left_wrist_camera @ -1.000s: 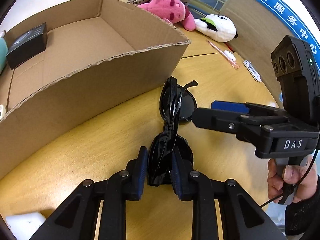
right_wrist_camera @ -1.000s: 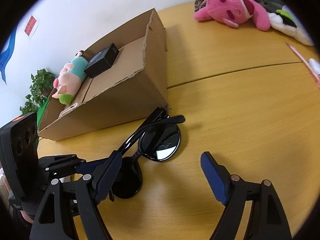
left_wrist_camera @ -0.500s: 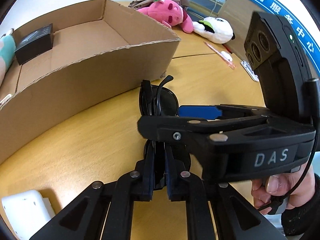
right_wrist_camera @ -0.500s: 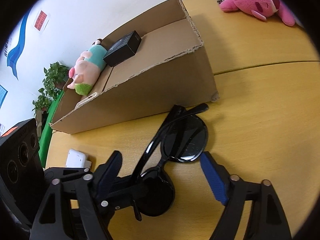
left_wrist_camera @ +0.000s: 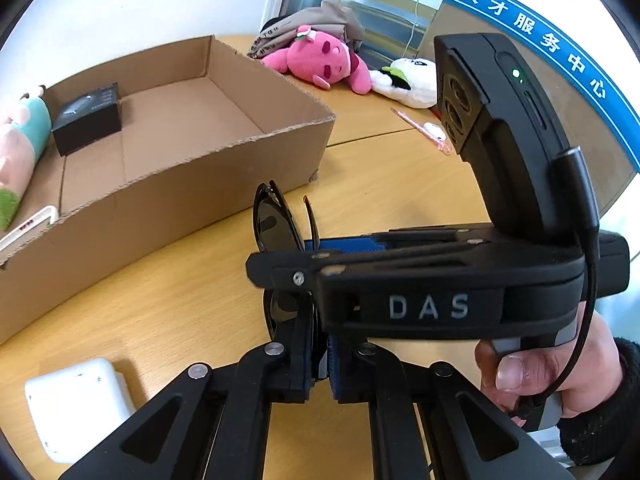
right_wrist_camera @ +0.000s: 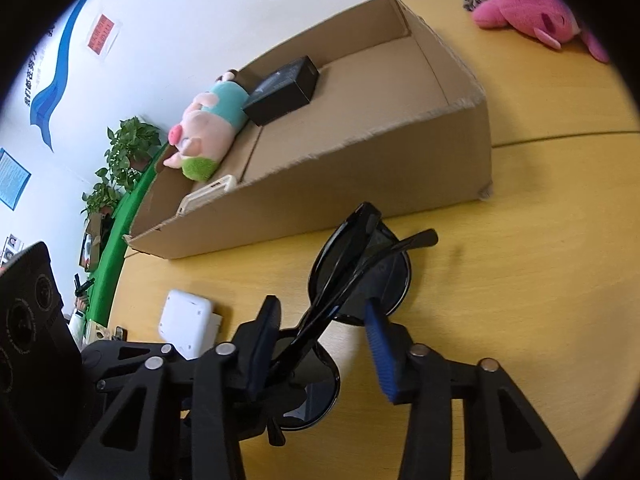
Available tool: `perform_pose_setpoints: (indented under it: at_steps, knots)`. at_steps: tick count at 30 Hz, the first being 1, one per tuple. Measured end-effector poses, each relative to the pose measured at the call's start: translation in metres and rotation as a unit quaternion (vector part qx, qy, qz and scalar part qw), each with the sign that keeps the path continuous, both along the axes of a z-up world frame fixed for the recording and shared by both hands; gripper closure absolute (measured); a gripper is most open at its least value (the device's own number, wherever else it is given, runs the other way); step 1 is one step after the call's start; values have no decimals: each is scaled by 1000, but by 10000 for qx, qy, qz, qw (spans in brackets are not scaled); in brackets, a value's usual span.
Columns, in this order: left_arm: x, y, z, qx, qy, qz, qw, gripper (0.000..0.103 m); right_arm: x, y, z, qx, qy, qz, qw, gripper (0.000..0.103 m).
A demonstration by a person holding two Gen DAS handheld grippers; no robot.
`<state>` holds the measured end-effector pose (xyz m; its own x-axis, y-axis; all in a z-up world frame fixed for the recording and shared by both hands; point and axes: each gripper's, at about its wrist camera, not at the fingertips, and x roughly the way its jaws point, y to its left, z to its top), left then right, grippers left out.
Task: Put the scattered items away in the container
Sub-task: 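Close the left gripper on the sunglasses frame and lift, then carry the sunglasses into the cardboard box and open the left gripper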
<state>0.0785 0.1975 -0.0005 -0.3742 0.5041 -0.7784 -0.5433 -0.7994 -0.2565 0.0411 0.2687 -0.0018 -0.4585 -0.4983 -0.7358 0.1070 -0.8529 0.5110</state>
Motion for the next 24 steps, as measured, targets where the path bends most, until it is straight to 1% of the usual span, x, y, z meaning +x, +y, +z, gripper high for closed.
perform_pose_setpoints:
  at_steps: [2, 4, 8, 11, 16, 20, 24]
  knots:
    - [2, -4, 2, 45, 16, 22, 10000, 98, 2, -2, 8, -8, 118, 6, 9999, 82]
    - [5, -8, 6, 98, 67, 36, 9999, 98, 4, -3, 18, -14, 256, -3, 9997, 85]
    - [7, -13, 19, 229, 217, 62, 9995, 98, 5, -6, 34, -18, 444, 16, 9990, 86]
    - [6, -14, 29, 316, 333, 64, 9989, 98, 7, -5, 50, -99, 637, -18, 9979, 90]
    - [1, -15, 51, 465, 561, 96, 9973, 98, 8, -11, 89, 35, 1076, 46, 9942, 92]
    - [-14, -17, 71, 597, 751, 154, 9953, 98, -4, -14, 114, 174, 1339, 106, 9908, 93]
    - [-36, -22, 88, 730, 856, 235, 9934, 98, -26, -17, 135, 274, 1545, 164, 9875, 93]
